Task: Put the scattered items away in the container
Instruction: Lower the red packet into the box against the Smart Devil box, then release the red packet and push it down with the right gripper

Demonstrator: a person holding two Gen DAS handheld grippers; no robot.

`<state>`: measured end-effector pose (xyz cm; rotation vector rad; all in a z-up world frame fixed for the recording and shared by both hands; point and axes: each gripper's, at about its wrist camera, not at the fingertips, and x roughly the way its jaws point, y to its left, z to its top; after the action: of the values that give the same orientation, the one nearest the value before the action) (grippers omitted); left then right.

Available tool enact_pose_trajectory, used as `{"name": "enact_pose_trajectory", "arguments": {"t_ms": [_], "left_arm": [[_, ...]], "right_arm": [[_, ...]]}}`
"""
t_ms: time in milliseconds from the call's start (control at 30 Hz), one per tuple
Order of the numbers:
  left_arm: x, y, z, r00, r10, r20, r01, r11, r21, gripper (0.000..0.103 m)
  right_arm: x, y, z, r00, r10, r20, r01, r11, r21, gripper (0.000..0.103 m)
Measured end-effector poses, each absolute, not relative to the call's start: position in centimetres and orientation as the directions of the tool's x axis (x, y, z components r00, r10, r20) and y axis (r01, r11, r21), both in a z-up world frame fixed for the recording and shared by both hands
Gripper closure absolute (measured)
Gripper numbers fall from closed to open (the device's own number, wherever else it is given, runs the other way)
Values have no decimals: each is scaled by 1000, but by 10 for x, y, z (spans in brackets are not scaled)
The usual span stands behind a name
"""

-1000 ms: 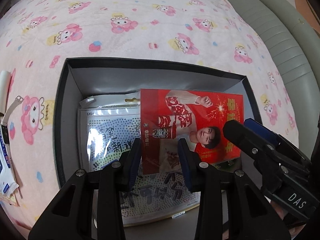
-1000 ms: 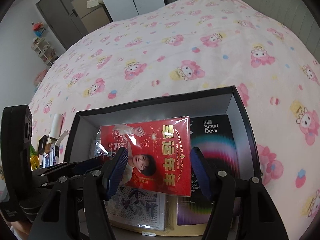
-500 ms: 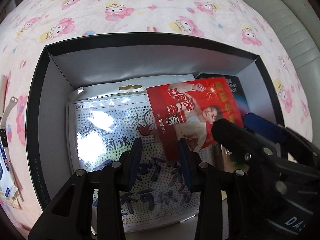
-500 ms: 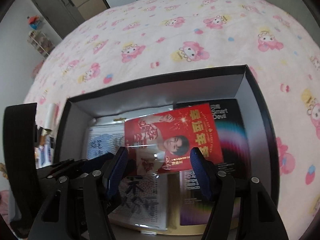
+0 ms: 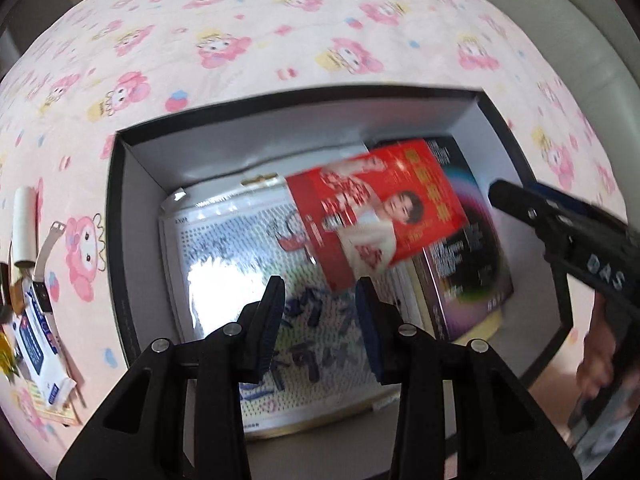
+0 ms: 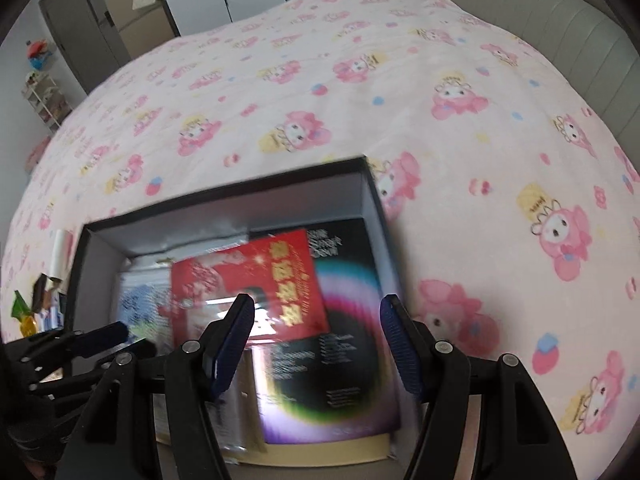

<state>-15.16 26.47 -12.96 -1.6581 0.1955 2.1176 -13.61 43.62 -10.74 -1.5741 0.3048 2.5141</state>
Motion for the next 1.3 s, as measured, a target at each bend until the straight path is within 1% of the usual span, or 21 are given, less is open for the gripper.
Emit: {"name": "enact_pose_trajectory", "arguments": {"t_ms": [167, 233, 367, 467, 567, 733, 833, 867, 933, 1033, 1133, 1200, 1300], "left_arm": [[-150, 275, -140, -162, 246, -956, -439, -886, -153, 67], [-151, 277, -144, -157, 248, -956, -432, -888, -159, 67], [-162, 276, -157, -142, 234, -962, -388, -907, -164, 67], [-172, 274, -160, -152, 240, -959, -353, -919, -174, 67], [-184, 272, -158, -174, 259, -950, -308, -931, -198, 67], [-195, 281, -159, -187, 284, -940, -295, -929, -222, 67], [-201, 291, -155, -192, 325, -926, -303, -917, -259, 67], [-202, 291, -156, -189, 336, -923, -298, -915, -272, 69], [-203, 290, -157, -184, 357, -916, -290, -910, -296, 70], [-206, 290, -159, -177, 388, -905, -277, -902, -332, 70], [-208, 290, -161, -171, 419, -892, -264, -892, -368, 69], [-210, 290, -162, -167, 439, -883, -255, -884, -391, 69], [-205, 288, -162, -184, 373, -909, -259, -911, -321, 69]], "right_arm": [[-138, 422, -114, -403, 58, -913, -187, -982, 20, 41], [-139, 419, -119, -397, 53, -916, -176, -984, 19, 41], [-145, 423, -133, -345, 59, -937, -205, -979, 14, 41], [-143, 424, -127, -370, 45, -928, -217, -975, 39, 41], [-140, 430, -119, -412, 11, -911, -240, -966, 96, 40], [-143, 441, -126, -401, -52, -914, -294, -938, 182, 40], [-142, 441, -123, -410, -38, -911, -301, -937, 175, 40], [-142, 440, -122, -413, -34, -910, -304, -937, 173, 40], [-141, 441, -120, -420, -28, -907, -310, -935, 171, 45], [-140, 450, -122, -435, -81, -897, -333, -911, 244, 45], [-142, 452, -125, -428, -96, -898, -339, -904, 259, 44], [-144, 446, -126, -414, -67, -908, -325, -921, 216, 44], [-144, 436, -126, -403, -9, -915, -297, -944, 140, 44]]}}
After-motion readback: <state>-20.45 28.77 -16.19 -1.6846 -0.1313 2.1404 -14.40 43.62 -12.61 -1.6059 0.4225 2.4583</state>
